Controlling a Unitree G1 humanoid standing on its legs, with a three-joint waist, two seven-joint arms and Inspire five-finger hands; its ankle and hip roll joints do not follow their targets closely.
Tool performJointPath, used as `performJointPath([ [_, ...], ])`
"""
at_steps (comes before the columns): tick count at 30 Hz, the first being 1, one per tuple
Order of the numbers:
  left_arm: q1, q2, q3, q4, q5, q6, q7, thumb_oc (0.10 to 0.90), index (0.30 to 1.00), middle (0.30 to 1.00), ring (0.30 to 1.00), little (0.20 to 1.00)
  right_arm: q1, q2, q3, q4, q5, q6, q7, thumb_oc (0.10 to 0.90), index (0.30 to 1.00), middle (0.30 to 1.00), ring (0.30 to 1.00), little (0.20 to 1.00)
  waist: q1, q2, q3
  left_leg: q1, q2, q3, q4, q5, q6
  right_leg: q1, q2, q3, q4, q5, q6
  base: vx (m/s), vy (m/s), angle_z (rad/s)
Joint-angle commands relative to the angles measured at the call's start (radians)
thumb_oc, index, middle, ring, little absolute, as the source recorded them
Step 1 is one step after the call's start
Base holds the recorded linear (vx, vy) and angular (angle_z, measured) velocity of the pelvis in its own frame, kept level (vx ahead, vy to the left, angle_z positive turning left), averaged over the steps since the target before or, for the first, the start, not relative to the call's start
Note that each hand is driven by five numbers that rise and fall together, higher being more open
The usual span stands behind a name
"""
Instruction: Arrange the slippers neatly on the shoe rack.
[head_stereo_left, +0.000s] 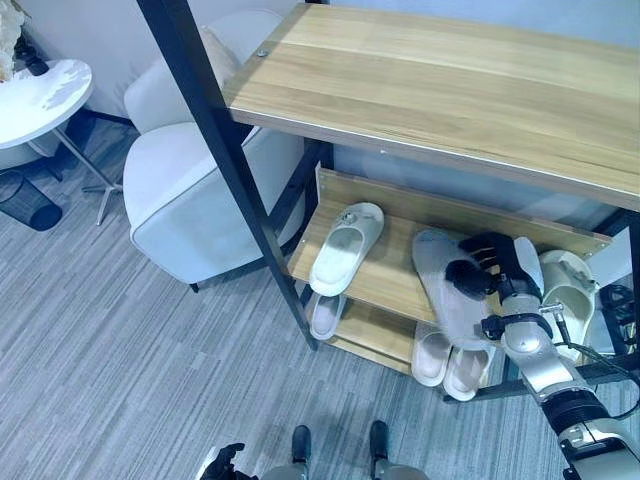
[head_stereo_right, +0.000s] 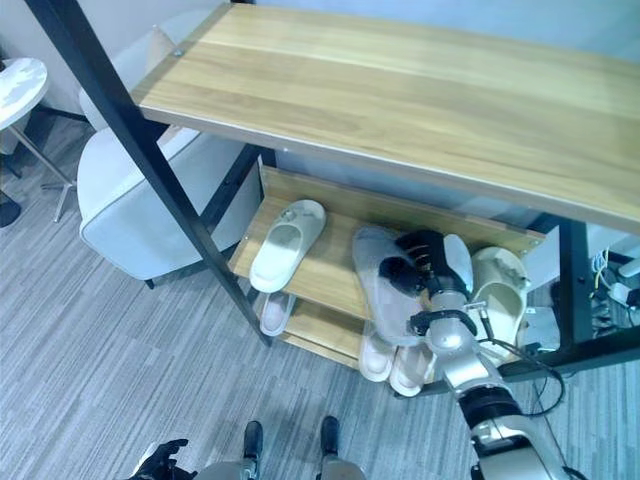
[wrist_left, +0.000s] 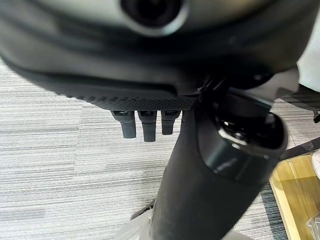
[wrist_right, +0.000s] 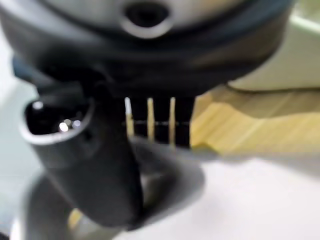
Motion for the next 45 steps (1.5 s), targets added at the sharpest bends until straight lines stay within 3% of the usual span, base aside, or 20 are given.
performJointPath([
  [1,-0.043,0.006,-0.043,0.091,0.011,0.000,0.029,0.800,0.900,0.900,0.900,0.900,-0.019,0.048,-0.086,-0.156,0.147,-0.106,-0.006,0.400,0.300,0.300,0.300,0.300,0.018,-0.044,-0.033,0.077,-0.033,0.059,0.006,-0.128,0.008,0.087,-0.037,0.030,0.012,-0.138,0.071,0.00,0.028,0.03],
  [7,-0.041,-0.012,-0.004,0.091,0.016,0.013,0.053,0.800,0.900,0.900,0.900,0.900,0.138,0.123,-0.162,-0.416,0.086,-0.116,-0.036,0.400,0.300,0.300,0.300,0.300,-0.009,-0.052,-0.056,0.094,-0.036,0.071,0.006,-0.135,0.013,0.096,-0.040,0.042,0.012,-0.131,0.073,-0.02,0.048,0.00],
  [14,-0.051,-0.029,0.017,0.063,0.033,0.006,0.035,0.800,0.900,0.900,0.900,0.900,0.398,0.144,-0.091,-0.683,0.085,-0.129,0.174,0.400,0.300,0.300,0.300,0.300,-0.042,-0.073,-0.077,0.106,-0.037,0.097,0.006,-0.136,0.015,0.095,-0.040,0.059,0.012,-0.116,0.077,-0.07,0.032,-0.07],
  [24,-0.054,-0.032,0.050,0.028,-0.018,-0.019,0.039,0.800,0.900,0.900,0.900,0.900,0.574,0.197,0.025,-0.666,0.138,-0.118,0.289,0.400,0.300,0.300,0.300,0.300,-0.067,-0.088,-0.089,0.138,-0.038,0.140,0.029,-0.152,0.018,0.108,-0.043,0.097,0.018,-0.109,0.081,-0.04,0.021,-0.20],
  [27,-0.042,-0.017,0.098,-0.053,-0.140,-0.058,0.038,0.800,0.900,0.900,0.900,0.900,0.581,0.182,0.050,-0.647,0.104,-0.116,0.299,0.400,0.300,0.300,0.300,0.300,-0.066,-0.093,-0.073,0.132,-0.036,0.147,0.061,-0.164,0.022,0.102,-0.047,0.098,0.044,-0.113,0.082,-0.07,-0.008,-0.10],
  [29,-0.048,-0.003,0.134,-0.108,-0.258,-0.089,0.061,0.800,0.900,0.900,0.900,0.900,0.553,0.184,0.060,-0.614,0.115,-0.134,0.290,0.400,0.300,0.300,0.300,0.300,-0.064,-0.101,-0.013,0.090,-0.026,0.171,0.135,-0.182,0.026,0.029,-0.053,0.086,0.151,-0.130,0.086,-0.22,0.001,-0.10],
  [30,-0.049,-0.003,0.134,-0.108,-0.259,-0.089,0.061,0.800,0.900,0.900,0.900,0.900,0.550,0.185,0.060,-0.612,0.115,-0.135,0.289,0.400,0.300,0.300,0.300,0.300,-0.064,-0.102,-0.014,0.084,-0.025,0.172,0.140,-0.184,0.026,0.023,-0.053,0.087,0.157,-0.132,0.086,-0.24,0.002,-0.25],
  [33,-0.069,0.019,0.162,-0.208,-0.414,-0.140,0.068,0.800,0.900,0.900,0.900,0.900,0.471,0.189,0.090,-0.568,0.145,-0.139,0.272,0.400,0.300,0.300,0.300,0.300,-0.048,-0.113,0.061,-0.020,0.001,0.208,0.277,-0.219,0.020,-0.115,-0.098,0.007,0.333,-0.149,0.103,-0.29,-0.015,-0.32],
  [34,-0.097,0.031,0.164,-0.274,-0.495,-0.172,0.066,0.800,0.900,0.900,0.900,0.900,0.413,0.180,0.112,-0.538,0.137,-0.126,0.264,0.400,0.300,0.300,0.300,0.300,-0.046,-0.119,0.088,-0.130,0.018,0.205,0.416,-0.254,0.008,-0.183,-0.144,-0.046,0.427,-0.176,0.104,-0.27,-0.077,-0.33],
  [35,-0.110,0.037,0.162,-0.308,-0.535,-0.184,0.066,0.800,0.900,0.900,0.900,0.900,0.389,0.179,0.123,-0.530,0.132,-0.116,0.261,0.400,0.300,0.300,0.300,0.300,-0.043,-0.121,0.100,-0.175,0.029,0.198,0.478,-0.269,0.004,-0.209,-0.158,-0.058,0.474,-0.195,0.099,-0.19,-0.064,-0.22],
  [38,-0.127,0.038,0.164,-0.402,-0.629,-0.210,0.059,0.800,0.900,0.900,0.900,0.900,0.313,0.169,0.145,-0.518,0.104,-0.101,0.237,0.400,0.300,0.300,0.300,0.300,-0.040,-0.112,0.119,-0.277,0.053,0.183,0.594,-0.301,0.005,-0.289,-0.175,-0.069,0.581,-0.244,0.083,-0.12,-0.069,0.36],
  [41,-0.166,0.059,0.129,-0.591,-0.729,-0.254,0.041,0.800,0.900,0.900,0.900,0.900,0.081,0.150,0.187,-0.474,0.054,-0.089,0.167,0.400,0.300,0.300,0.300,0.300,-0.013,-0.093,0.156,-0.510,0.064,0.142,0.819,-0.362,0.014,-0.513,-0.189,-0.051,0.810,-0.342,0.046,-0.21,-0.123,0.36],
  [43,-0.173,0.065,0.122,-0.628,-0.723,-0.251,0.042,0.800,0.900,0.900,0.900,0.900,0.038,0.147,0.188,-0.471,0.037,-0.083,0.149,0.400,0.300,0.300,0.300,0.300,-0.008,-0.089,0.154,-0.572,0.071,0.135,0.880,-0.380,0.016,-0.570,-0.192,-0.044,0.864,-0.369,0.035,-0.09,-0.093,0.39],
  [44,-0.188,0.077,0.118,-0.688,-0.722,-0.268,0.061,0.800,0.900,0.900,0.900,0.900,-0.088,0.127,0.187,-0.447,-0.015,-0.077,0.110,0.400,0.300,0.300,0.300,0.300,0.014,-0.081,0.162,-0.684,0.078,0.112,1.015,-0.456,0.014,-0.694,-0.192,-0.032,1.004,-0.452,0.031,-0.05,-0.117,0.56],
  [45,-0.191,0.077,0.119,-0.688,-0.722,-0.267,0.062,0.800,0.900,0.900,0.900,0.900,-0.093,0.127,0.189,-0.443,-0.015,-0.079,0.109,0.400,0.300,0.300,0.300,0.300,0.014,-0.081,0.158,-0.697,0.080,0.112,1.028,-0.464,0.013,-0.706,-0.192,-0.031,1.016,-0.459,0.030,-0.11,-0.146,0.17],
])
